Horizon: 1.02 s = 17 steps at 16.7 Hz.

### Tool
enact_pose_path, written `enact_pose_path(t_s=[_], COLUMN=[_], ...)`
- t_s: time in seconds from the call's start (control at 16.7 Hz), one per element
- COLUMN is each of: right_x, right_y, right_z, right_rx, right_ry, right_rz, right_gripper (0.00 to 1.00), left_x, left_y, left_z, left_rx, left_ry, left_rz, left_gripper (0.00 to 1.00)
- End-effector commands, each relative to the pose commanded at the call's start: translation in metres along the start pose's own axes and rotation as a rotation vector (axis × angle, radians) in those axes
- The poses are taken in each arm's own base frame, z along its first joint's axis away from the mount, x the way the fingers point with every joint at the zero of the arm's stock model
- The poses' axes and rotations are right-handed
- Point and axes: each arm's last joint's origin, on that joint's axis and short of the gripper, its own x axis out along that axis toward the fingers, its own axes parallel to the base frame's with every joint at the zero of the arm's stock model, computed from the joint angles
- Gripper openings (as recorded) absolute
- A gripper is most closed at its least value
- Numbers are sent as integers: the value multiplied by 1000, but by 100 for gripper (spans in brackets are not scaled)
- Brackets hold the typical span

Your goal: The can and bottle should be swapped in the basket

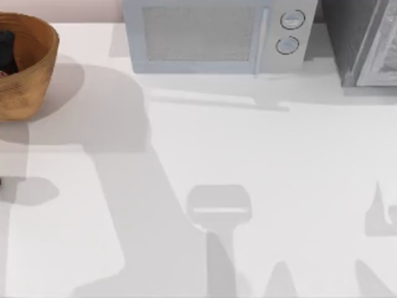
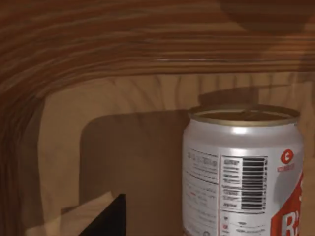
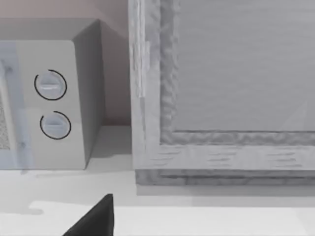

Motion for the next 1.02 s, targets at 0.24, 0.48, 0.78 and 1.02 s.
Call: enact_pose_path(t_s=[0.24,0.48,0.78,1.02], right_x=[0,0,0,0], right_y=[0,0,0,0], right_z=[0,0,0,0], right_rx=[0,0,0,0], right_ry=[0,0,0,0], right_rz=[0,0,0,0], right_gripper=[100,100,100,100], left_x=[21,21,21,21], left_y=[1,1,1,1], left_z=[-1,-1,-1,-1], left_rx=[0,0,0,0], left_ry=[0,0,0,0], left_rz=[0,0,0,0], left_gripper=[100,92,55,25])
